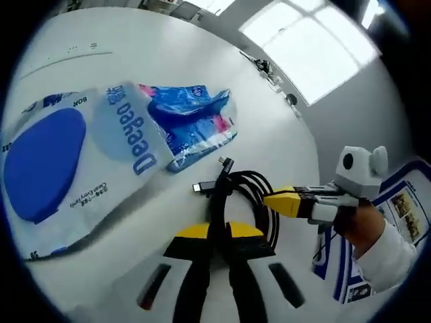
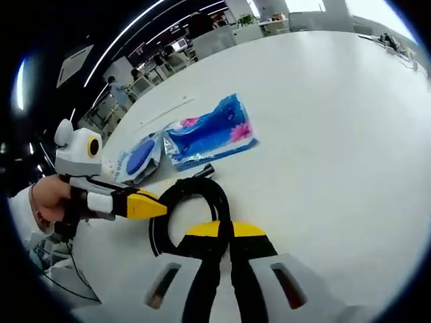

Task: Arrange the tabletop items into an orderly group along one side of the table until the central work area is clear of visible clutter.

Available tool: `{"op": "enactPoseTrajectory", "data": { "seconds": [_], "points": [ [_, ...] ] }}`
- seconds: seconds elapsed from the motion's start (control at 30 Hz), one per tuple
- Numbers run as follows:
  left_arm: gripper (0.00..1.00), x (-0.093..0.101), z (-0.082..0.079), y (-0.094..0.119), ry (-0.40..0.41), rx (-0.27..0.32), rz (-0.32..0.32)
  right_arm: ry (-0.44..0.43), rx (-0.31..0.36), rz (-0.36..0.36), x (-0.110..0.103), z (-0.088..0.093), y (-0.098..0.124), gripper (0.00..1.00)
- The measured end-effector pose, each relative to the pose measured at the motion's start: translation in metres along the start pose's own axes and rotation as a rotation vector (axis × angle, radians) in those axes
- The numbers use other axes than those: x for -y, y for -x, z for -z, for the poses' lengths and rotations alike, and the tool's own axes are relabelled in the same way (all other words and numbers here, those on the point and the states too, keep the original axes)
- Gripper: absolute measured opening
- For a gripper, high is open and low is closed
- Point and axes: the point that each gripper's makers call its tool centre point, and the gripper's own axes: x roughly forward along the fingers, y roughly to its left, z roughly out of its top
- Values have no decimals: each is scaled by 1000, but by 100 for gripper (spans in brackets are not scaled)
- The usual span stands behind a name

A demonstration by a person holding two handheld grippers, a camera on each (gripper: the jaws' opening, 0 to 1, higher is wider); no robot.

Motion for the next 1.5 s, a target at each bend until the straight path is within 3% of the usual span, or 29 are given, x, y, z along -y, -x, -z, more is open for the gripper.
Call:
{"op": "enactPoseTrajectory", "data": {
  "seconds": [0.77, 1.5],
  "points": [
    [16, 10, -11, 13, -52, 58, 42, 43, 12, 25, 3, -1, 3, 7],
    [38, 21, -16, 35, -179, 95, 72, 138, 33, -6, -15, -11, 19, 33]
  ]
}}
